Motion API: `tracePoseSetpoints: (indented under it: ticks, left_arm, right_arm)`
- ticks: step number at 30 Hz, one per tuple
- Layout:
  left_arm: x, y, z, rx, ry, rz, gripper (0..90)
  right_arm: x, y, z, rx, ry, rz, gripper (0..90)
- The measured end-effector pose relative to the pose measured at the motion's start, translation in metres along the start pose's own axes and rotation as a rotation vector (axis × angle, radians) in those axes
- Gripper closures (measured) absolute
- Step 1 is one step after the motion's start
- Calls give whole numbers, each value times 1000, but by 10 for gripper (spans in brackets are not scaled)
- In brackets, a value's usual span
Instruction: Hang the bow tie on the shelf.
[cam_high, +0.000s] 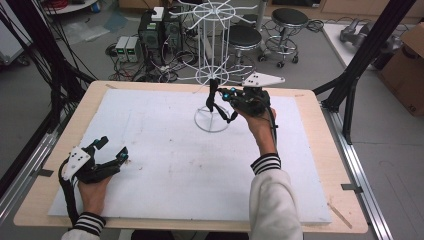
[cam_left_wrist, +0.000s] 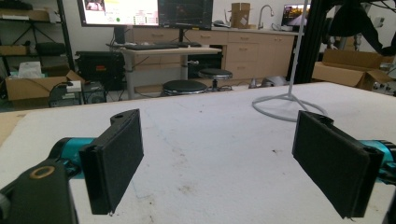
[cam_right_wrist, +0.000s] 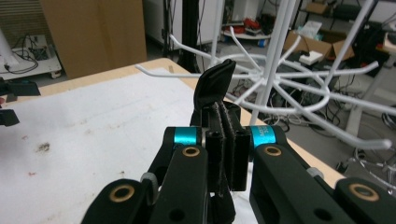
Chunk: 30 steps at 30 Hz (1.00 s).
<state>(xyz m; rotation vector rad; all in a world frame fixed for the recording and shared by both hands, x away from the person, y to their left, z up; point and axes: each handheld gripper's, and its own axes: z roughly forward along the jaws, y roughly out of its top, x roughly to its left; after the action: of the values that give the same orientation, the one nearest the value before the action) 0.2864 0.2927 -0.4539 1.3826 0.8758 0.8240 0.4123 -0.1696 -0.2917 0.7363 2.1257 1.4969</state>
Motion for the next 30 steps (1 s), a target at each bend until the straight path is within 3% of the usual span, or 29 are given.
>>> tracePoseSetpoints:
  ticks: [7, 11, 22, 27, 29, 30]
  left_arm:
    - [0, 0, 0, 0, 0, 1, 166]
    - [0, 0, 0, 0, 0, 1, 166]
    - [0, 0, 0, -1, 0, 2, 166]
    - [0, 0, 0, -1, 0, 1, 166]
    - [0, 0, 0, -1, 0, 1, 166]
    - [0, 0, 0, -1, 0, 1, 166]
  right_arm:
    - [-4, -10, 2, -4, 6, 49, 881]
    - [-4, -12, 4, 9, 3, 50, 880]
    - [5, -12, 18, 63, -30, -5, 845]
    - [7, -14, 21, 95, -43, -15, 691]
    - [8, -15, 19, 90, -55, -9, 554]
    - [8, -15, 19, 90, -55, -9, 554]
